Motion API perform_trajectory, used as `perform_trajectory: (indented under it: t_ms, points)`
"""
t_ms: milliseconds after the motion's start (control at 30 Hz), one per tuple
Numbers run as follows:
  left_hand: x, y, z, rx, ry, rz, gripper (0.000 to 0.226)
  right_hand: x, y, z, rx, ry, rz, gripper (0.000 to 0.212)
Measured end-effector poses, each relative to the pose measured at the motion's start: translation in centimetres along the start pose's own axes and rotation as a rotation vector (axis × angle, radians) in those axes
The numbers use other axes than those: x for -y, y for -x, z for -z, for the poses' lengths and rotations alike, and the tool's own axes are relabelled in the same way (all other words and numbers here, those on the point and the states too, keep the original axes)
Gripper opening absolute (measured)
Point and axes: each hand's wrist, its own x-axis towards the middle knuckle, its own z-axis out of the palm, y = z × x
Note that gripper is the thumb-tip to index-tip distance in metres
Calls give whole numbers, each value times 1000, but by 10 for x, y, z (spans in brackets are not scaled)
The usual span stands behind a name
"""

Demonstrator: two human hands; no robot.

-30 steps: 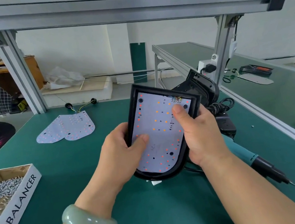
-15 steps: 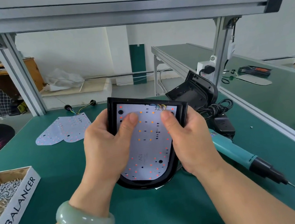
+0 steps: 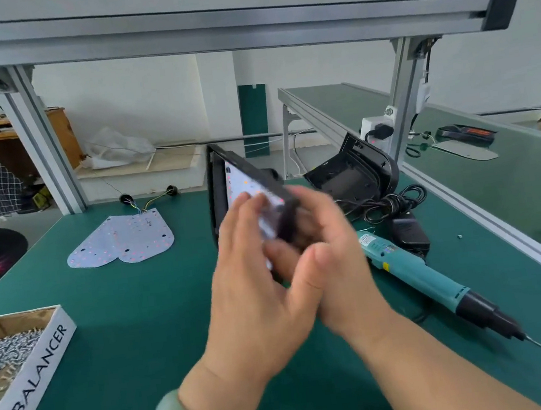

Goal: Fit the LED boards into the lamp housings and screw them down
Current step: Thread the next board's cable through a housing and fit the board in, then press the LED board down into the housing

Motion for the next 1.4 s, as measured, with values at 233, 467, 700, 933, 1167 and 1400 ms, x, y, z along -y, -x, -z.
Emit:
perform_trajectory:
  t_ms: [233, 467, 700, 933, 1167, 1400]
  points:
    - [32, -13, 18, -264, 141, 240, 26, -7, 4, 3, 84, 509, 267, 38]
    - [47, -16, 32, -49, 162, 183, 34, -6, -6, 12, 31, 693, 69, 37]
    - [51, -15, 38, 35, 97, 151, 46, -4, -12, 16, 57, 688, -86, 17]
    - [38, -13, 30, -8, 34, 111, 29, -4, -10, 14, 76, 498, -209, 27]
    - [32, -14, 33, -387, -177, 44, 44, -9, -14, 3, -195, 513, -252, 26]
    - [31, -4, 12, 222, -4, 515, 57, -7, -4, -9, -24, 563, -94, 20]
